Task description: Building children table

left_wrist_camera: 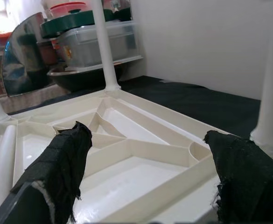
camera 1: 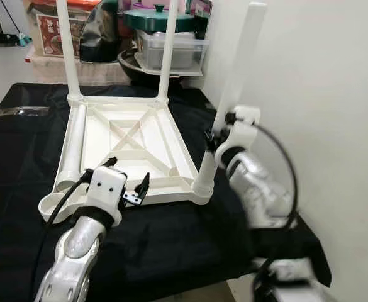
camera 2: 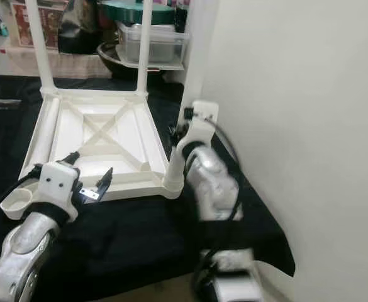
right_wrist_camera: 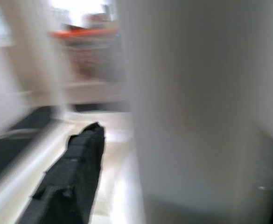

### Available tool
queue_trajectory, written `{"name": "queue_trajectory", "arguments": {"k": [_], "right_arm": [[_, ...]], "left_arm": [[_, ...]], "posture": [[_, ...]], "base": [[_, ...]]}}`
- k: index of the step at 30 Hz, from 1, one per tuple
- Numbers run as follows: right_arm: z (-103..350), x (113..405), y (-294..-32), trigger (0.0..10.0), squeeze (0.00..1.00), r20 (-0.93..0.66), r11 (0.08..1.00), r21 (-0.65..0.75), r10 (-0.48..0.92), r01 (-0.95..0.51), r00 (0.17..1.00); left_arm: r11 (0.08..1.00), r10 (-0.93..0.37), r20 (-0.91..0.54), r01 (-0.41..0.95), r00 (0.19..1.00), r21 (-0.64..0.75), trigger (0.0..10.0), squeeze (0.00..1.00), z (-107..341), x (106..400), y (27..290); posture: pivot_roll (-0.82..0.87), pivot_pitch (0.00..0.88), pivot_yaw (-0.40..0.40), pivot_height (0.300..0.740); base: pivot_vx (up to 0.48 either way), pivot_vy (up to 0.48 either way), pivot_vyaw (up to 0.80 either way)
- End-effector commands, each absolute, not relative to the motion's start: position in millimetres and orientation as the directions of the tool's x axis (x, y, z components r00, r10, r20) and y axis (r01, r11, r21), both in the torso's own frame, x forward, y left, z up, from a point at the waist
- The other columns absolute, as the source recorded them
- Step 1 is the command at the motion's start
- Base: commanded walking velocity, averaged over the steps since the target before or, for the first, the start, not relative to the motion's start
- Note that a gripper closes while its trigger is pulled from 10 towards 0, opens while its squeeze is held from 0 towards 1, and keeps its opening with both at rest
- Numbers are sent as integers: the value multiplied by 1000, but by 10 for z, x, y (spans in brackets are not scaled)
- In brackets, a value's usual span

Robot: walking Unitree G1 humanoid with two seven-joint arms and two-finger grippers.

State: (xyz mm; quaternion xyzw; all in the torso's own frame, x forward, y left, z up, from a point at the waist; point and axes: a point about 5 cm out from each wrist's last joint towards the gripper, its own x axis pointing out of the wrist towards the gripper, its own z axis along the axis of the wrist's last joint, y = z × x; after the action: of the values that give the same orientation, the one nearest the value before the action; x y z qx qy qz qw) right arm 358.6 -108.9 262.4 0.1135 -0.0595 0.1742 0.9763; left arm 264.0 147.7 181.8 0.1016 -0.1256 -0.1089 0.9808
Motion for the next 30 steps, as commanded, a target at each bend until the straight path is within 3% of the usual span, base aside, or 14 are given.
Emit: {"name": "queue_trajectory", "arguments": {"k": [1, 6, 13, 14, 15, 16, 17, 20, 22, 23, 25, 27, 28, 30], "right_arm": [[2833, 3500, -1079, 10000, 0, 231, 809, 153, 530, -568, 816], [2753, 3306, -1224, 10000, 0, 165, 571, -23, 812, -821, 560], [2296, 3394, -1272, 10000, 0, -87, 356, -53, 929, -933, 359], [2248, 3447, -1253, 4510, 0, -108, 340, -34, 933, -940, 342], [2248, 3447, -1253, 4510, 0, -108, 340, -34, 933, -940, 342], [2226, 3503, -1231, 1608, 0, -118, 345, -26, 931, -938, 346], [2231, 3569, -1211, 0, 0, -109, 375, -7, 921, -927, 373], [2238, 3724, -1206, 0, 0, -89, 531, 29, 846, -847, 526], [2238, 3724, -1206, 0, 0, -89, 531, 29, 846, -847, 526], [2229, 3802, -1246, 0, 0, -79, 641, 41, 767, -767, 637], [2229, 3802, -1246, 0, 0, -79, 641, 41, 767, -767, 637], [2078, 3870, -1541, 0, 0, -105, 939, 131, 331, -316, 938], [1971, 3815, -1723, 0, 0, -155, 985, 158, 95, -70, 983], [1971, 3815, -1723, 0, 0, -155, 985, 158, 95, -70, 983]], "left_arm": [[955, -245, 217, 196, 945, 224, 10000, 0, 1787, 2653, 1462], [957, -244, 218, 197, 945, 215, 10000, 0, 1776, 2649, 1428], [956, -242, 222, 193, 944, 220, 10000, 0, 1796, 2661, 1448], [956, -241, 224, 192, 944, 222, 10000, 0, 1802, 2663, 1455], [956, -241, 224, 192, 944, 222, 10000, 0, 1802, 2663, 1455], [956, -242, 225, 191, 944, 224, 10000, 0, 1808, 2660, 1455], [955, -243, 226, 193, 943, 225, 10000, 0, 1810, 2656, 1447], [955, -245, 226, 194, 943, 227, 10000, 0, 1806, 2645, 1435], [955, -245, 226, 194, 943, 227, 10000, 0, 1806, 2645, 1435], [955, -245, 225, 194, 943, 227, 10000, 0, 1802, 2639, 1431], [955, -245, 225, 194, 943, 227, 10000, 0, 1802, 2639, 1431], [954, -243, 221, 192, 945, 228, 10000, 0, 1791, 2623, 1440], [954, -242, 218, 192, 945, 229, 10000, 0, 1785, 2617, 1446], [954, -242, 218, 192, 945, 229, 10000, 0, 1785, 2617, 1446]], "posture": [[96, 0, -153, 740], [104, 0, -165, 740], [124, 0, -173, 740], [135, 0, -178, 740], [135, 0, -178, 740], [139, 0, -180, 740], [139, 0, -180, 740], [144, 0, -184, 740], [144, 0, -184, 740], [144, 0, -182, 740], [144, 0, -182, 740], [137, 0, -172, 740], [137, 0, -172, 740], [137, 0, -172, 740]], "base": [[0, 0, 0], [0, 0, 0], [0, 0, 0], [0, 0, 0], [0, 0, 0], [0, 0, 0], [0, 0, 0], [0, 0, 0], [0, 0, 0], [0, 0, 0], [0, 0, 0], [0, 0, 0], [0, 0, 0], [0, 0, 0]]}}
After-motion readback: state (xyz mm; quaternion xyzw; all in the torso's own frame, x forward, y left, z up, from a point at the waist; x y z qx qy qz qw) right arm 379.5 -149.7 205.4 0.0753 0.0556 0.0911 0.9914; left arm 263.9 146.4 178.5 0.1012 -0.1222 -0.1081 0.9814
